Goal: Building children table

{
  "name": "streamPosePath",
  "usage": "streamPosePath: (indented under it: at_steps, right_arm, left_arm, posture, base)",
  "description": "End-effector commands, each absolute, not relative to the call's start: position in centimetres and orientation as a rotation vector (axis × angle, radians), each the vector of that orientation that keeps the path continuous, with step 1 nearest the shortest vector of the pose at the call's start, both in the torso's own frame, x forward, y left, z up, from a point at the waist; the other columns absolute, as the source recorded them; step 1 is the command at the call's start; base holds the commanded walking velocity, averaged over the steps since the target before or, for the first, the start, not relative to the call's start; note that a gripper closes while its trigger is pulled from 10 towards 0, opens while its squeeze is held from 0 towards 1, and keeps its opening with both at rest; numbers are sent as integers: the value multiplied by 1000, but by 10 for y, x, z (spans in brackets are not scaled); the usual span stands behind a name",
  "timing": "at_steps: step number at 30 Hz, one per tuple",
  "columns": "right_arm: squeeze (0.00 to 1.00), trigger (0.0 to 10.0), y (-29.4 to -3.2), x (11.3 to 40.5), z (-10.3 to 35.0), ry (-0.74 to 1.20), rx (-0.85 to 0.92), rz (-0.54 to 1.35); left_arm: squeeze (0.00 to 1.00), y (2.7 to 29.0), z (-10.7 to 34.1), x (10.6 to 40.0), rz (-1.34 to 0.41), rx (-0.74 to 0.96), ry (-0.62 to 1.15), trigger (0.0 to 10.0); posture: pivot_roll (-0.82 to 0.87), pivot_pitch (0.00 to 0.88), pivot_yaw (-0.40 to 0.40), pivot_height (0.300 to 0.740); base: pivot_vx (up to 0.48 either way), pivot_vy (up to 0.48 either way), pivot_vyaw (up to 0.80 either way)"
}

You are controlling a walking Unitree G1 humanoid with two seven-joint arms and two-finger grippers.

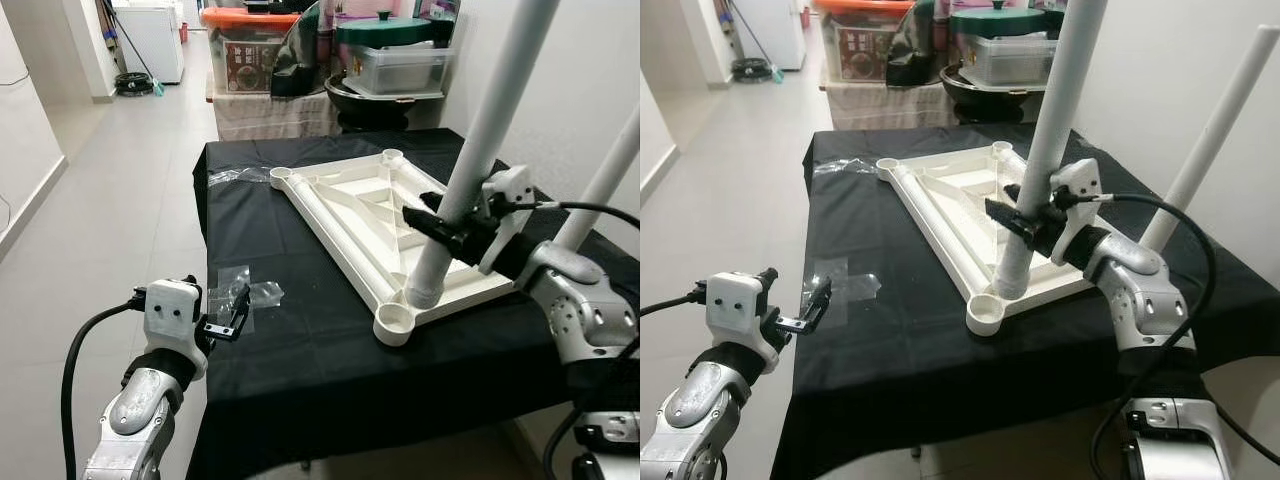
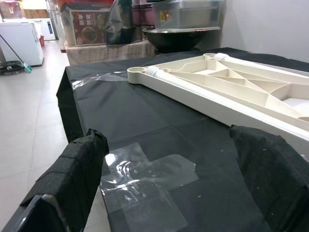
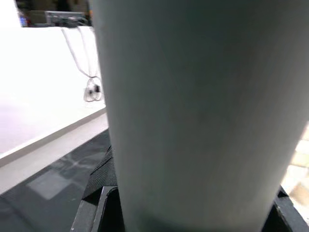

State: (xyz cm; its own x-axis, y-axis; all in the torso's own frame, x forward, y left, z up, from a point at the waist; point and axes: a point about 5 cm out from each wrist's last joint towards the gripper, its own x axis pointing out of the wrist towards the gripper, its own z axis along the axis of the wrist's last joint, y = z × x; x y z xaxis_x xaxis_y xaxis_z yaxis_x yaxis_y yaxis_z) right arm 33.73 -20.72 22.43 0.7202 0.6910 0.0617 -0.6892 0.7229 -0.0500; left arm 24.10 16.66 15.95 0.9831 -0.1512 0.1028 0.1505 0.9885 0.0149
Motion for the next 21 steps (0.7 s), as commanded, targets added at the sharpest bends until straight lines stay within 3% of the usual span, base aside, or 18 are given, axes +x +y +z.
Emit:
streamPosePath:
  at_steps: [1,10,21]
  right_arm:
    - [0,10000,-201,338,220,-76,-10,800]
    - [0,10000,-189,338,203,-37,5,874]
    - [0,10000,-200,335,182,20,17,845]
  left_arm:
    - [0,164,159,239,-173,-13,-104,10000]
    - [0,158,155,235,-233,-26,-89,10000]
    - [0,158,154,234,-242,-31,-83,10000]
  posture:
    - [107,0,-77,740]
    - [120,0,-81,740]
    - [119,0,-77,740]
  base:
    - [0,0,0]
    - [0,0,0]
    - [0,0,0]
